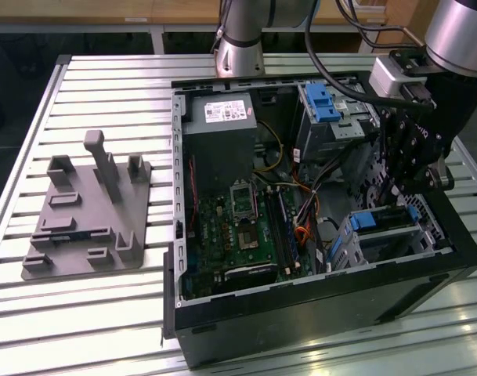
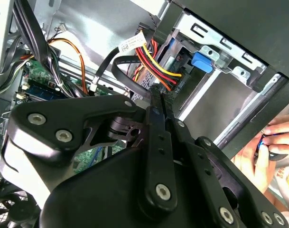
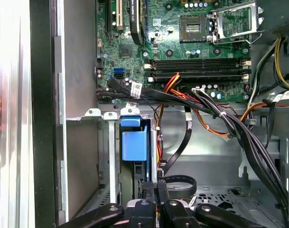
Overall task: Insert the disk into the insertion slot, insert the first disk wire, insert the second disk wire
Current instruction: 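Insert the second disk wire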
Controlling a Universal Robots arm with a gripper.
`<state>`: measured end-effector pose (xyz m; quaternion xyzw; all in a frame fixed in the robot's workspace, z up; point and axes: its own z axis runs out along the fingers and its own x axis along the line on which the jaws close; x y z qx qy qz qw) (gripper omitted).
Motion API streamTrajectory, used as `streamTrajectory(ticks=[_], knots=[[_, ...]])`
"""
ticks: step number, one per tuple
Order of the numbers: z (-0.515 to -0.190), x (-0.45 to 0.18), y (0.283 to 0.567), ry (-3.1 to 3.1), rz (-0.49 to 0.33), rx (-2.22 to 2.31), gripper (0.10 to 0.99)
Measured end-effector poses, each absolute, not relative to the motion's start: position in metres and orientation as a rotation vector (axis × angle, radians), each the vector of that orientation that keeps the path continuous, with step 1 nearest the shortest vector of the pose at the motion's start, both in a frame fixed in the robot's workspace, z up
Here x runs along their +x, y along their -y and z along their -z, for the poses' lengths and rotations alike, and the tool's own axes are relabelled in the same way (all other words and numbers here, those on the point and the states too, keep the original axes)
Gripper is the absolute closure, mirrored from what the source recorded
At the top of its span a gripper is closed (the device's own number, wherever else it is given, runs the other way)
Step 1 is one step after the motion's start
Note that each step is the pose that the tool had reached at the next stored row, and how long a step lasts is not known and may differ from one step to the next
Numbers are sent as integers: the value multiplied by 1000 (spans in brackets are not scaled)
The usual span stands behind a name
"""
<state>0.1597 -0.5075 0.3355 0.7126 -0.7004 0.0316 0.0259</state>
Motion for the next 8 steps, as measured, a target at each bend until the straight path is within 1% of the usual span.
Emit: streamTrajectory(ticks=[8], knots=[[-336,160,508,2167,-97,2201,945]])
